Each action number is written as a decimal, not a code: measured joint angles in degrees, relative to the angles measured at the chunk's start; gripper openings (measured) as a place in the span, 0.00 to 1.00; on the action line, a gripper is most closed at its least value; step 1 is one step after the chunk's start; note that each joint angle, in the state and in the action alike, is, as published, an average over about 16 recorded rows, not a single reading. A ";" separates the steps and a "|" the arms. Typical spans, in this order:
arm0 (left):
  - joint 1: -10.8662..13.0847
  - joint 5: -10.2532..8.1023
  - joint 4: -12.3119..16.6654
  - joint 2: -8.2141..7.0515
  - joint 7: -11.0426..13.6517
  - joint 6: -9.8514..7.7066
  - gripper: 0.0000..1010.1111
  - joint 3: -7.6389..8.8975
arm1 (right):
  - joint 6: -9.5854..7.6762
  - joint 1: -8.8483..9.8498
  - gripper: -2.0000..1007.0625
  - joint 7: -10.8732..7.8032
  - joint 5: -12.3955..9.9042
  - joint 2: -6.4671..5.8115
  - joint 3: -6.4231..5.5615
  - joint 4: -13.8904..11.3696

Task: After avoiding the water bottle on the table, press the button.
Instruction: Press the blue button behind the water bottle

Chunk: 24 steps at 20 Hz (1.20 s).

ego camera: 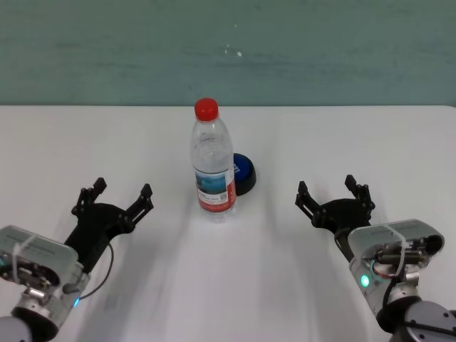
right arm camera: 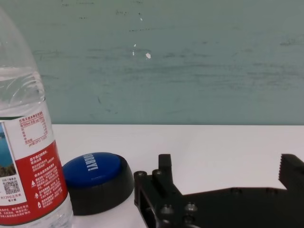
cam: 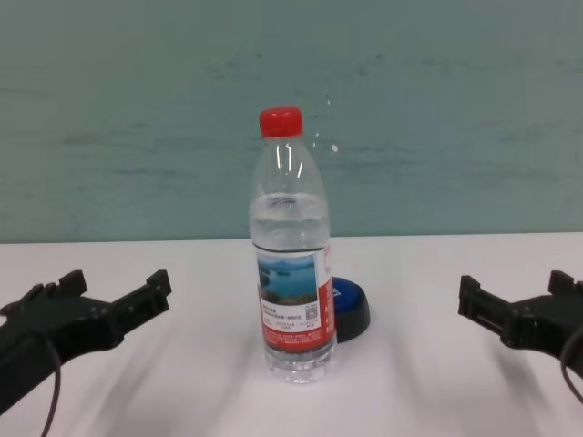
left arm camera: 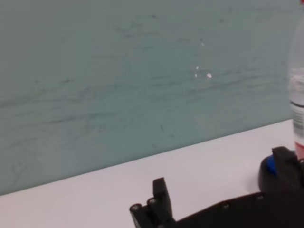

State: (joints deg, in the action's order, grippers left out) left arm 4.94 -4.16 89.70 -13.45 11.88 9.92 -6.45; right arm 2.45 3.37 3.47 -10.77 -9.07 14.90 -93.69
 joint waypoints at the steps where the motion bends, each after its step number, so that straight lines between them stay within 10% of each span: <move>1: -0.42 0.02 -0.41 0.05 0.06 0.06 1.00 0.03 | 0.00 0.00 1.00 0.00 0.00 0.00 0.00 0.00; 24: -9.55 0.15 -8.84 0.18 1.99 1.17 1.00 -1.93 | 0.00 0.00 1.00 0.00 0.00 0.00 0.00 0.00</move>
State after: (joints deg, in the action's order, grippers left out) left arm -4.61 -4.01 80.86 -13.27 13.86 11.09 -8.38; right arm 2.45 3.37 3.47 -10.77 -9.07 14.90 -93.69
